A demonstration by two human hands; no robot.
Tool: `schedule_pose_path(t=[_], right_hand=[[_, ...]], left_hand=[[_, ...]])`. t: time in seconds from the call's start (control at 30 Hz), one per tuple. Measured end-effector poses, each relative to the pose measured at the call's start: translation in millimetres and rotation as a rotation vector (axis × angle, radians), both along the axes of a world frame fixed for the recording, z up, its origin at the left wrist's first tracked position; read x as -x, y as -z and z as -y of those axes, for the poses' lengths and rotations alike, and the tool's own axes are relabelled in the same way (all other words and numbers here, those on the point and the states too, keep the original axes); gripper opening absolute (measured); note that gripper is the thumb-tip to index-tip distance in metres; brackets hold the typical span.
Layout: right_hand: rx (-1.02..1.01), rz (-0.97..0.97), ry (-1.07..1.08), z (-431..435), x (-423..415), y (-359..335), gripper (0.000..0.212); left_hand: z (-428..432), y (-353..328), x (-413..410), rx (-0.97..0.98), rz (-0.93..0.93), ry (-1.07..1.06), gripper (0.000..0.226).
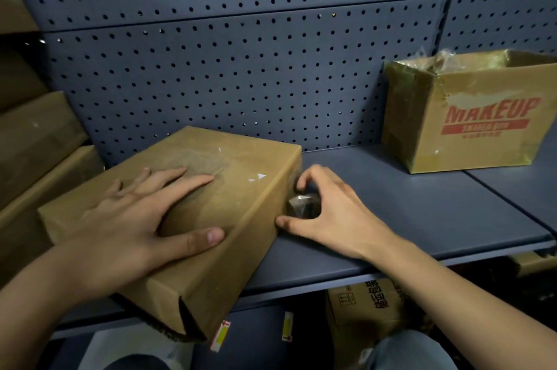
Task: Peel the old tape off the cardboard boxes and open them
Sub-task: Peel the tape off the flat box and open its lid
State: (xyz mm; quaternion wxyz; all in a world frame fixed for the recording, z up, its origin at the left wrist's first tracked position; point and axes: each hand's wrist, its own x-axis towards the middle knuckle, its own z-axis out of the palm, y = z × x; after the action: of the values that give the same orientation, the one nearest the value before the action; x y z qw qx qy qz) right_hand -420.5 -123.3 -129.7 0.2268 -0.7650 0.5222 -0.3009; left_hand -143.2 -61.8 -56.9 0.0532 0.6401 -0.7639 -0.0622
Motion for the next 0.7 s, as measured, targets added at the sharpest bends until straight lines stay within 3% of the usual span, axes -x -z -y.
schedule_pose_path(t=[0.43,0.57,0.7], right_hand=[[0.356,-0.15,-0.222,0.8,-1.9,10.6,0.006],[0.314,-0.036,-0.137,4.3,-4.1,5.4,0.017],[0.202,0.147,0.128,13.5,-0.8,-0.5,0.024]], left_hand=[[-6.9,-4.0,4.7,-0.026,0.017,-0.005,0.097],[-7.7,-5.3,5.3,-0.037,0.03,-0.006,0.098],[-8.4,-6.6,4.1,-0.053,0.045,0.004,0.095]])
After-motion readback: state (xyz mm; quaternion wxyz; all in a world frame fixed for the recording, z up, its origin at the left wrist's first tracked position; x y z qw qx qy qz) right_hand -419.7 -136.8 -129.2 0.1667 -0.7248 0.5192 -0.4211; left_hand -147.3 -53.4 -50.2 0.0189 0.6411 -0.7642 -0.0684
